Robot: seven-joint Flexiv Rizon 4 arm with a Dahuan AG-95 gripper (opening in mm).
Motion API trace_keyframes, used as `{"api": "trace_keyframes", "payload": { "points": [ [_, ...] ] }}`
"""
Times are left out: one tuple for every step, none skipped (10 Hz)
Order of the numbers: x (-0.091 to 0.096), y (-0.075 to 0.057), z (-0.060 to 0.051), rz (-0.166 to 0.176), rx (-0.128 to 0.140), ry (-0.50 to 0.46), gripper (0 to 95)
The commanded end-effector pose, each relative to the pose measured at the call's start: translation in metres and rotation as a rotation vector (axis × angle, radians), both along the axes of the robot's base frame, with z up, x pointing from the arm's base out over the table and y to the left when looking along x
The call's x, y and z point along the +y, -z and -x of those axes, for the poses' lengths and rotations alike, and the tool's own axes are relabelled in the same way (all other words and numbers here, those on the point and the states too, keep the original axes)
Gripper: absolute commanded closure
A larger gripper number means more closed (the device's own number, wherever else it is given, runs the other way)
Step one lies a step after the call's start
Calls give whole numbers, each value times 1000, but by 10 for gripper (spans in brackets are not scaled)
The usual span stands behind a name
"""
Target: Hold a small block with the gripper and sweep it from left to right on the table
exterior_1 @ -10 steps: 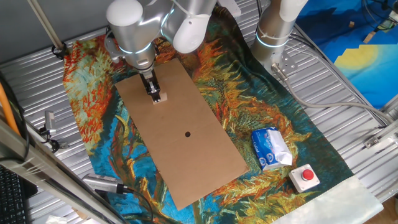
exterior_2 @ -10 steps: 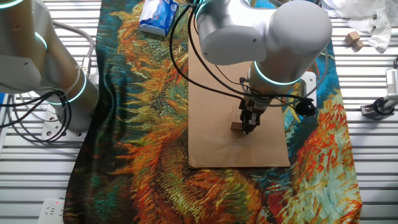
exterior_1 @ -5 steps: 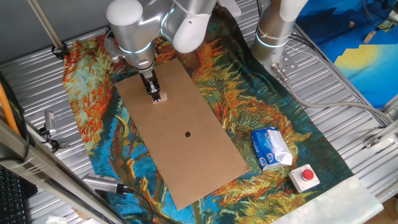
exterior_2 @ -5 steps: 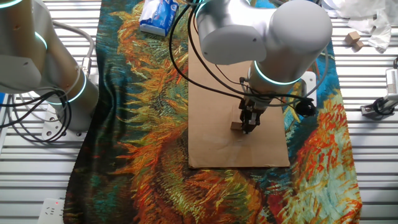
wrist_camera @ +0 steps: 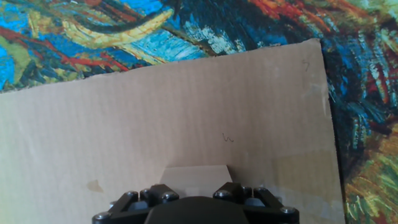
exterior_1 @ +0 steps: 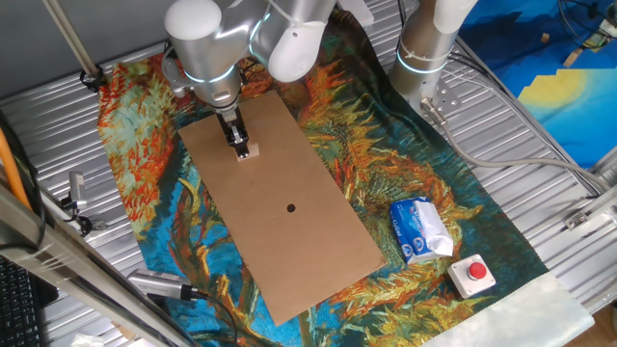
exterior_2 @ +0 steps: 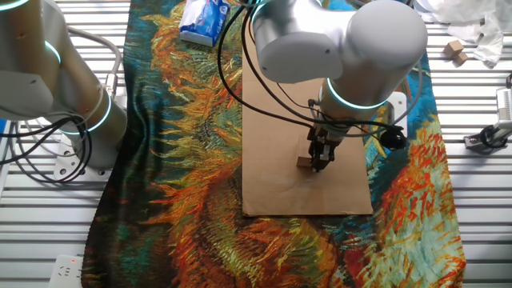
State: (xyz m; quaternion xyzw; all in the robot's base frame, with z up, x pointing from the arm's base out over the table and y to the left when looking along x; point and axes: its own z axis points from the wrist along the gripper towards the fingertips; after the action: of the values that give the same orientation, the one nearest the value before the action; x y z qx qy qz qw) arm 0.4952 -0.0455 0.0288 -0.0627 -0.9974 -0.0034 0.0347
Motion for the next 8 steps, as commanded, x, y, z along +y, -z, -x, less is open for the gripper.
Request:
{"api": "trace_keyframes", "payload": {
  "points": [
    [0, -1, 0, 0, -1, 0, 380],
    [0, -1, 0, 0, -1, 0, 380],
    [0, -1, 0, 0, -1, 0, 380],
    [0, -1, 0, 0, -1, 0, 380],
    [0, -1, 0, 0, -1, 0, 380],
    [0, -1, 0, 0, -1, 0, 380],
    [0, -1, 0, 0, -1, 0, 380],
    [28, 9, -5, 14, 8, 93, 950]
  ]
}}
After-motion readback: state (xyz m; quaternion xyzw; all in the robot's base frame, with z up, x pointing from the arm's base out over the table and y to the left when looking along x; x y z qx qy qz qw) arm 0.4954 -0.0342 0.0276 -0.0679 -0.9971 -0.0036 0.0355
